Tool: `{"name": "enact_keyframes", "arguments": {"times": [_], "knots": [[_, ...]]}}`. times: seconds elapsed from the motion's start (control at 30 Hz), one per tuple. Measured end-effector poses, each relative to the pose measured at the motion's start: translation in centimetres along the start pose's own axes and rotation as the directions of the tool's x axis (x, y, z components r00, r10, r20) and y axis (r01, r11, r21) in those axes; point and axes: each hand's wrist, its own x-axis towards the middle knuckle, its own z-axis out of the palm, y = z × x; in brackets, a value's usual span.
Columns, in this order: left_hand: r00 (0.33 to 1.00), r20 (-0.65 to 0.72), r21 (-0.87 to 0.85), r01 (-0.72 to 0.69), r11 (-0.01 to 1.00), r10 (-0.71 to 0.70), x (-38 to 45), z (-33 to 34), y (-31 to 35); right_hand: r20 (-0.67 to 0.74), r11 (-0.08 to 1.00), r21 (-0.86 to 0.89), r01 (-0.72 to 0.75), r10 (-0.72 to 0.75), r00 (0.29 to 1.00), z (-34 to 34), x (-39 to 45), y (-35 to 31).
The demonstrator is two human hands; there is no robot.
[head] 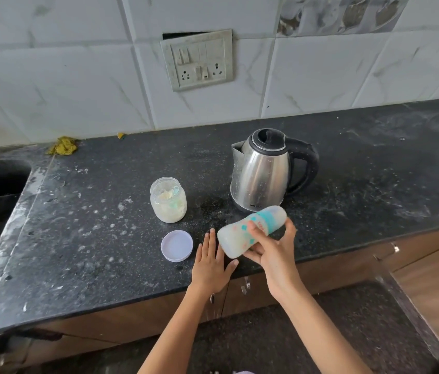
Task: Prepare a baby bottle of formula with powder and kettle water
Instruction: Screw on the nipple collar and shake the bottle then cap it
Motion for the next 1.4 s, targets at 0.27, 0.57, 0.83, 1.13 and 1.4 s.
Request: {"name": "enact_keyframes", "arguments": {"times": [0.27,0.57,0.83,1.13,1.4], "knots": [[1.000,-0.025,0.001,0.018,1.000,-0.018,-0.1,0.2,0.3,0.012,0.998,-0.058,0.002,-0.001,1.000,-1.0,0.2,-0.6],[0.999,-0.041,0.022,0.007,1.000,-0.006,-0.3,-0.5,0.3,0.073,0.989,-0.148,-0.023,0.034,0.997,-1.0,0.1,-0.1],[1.000,0.022,0.047,-0.003,0.999,0.002,0.1,0.1,0.2,0.096,0.969,-0.234,-0.078,0.103,0.990,-0.8,0.3,0.3],[1.000,0.011,0.098,0.021,0.995,-0.022,0.4,0.3,0.0,0.090,0.950,-0.267,-0.164,0.194,0.977,-1.7,0.8,0.4],[1.000,-0.004,0.061,-0.001,0.998,0.001,0.0,0.1,0.2,0.272,0.947,-0.317,-0.056,0.147,0.951,-2.3,1.0,-1.2]]}}
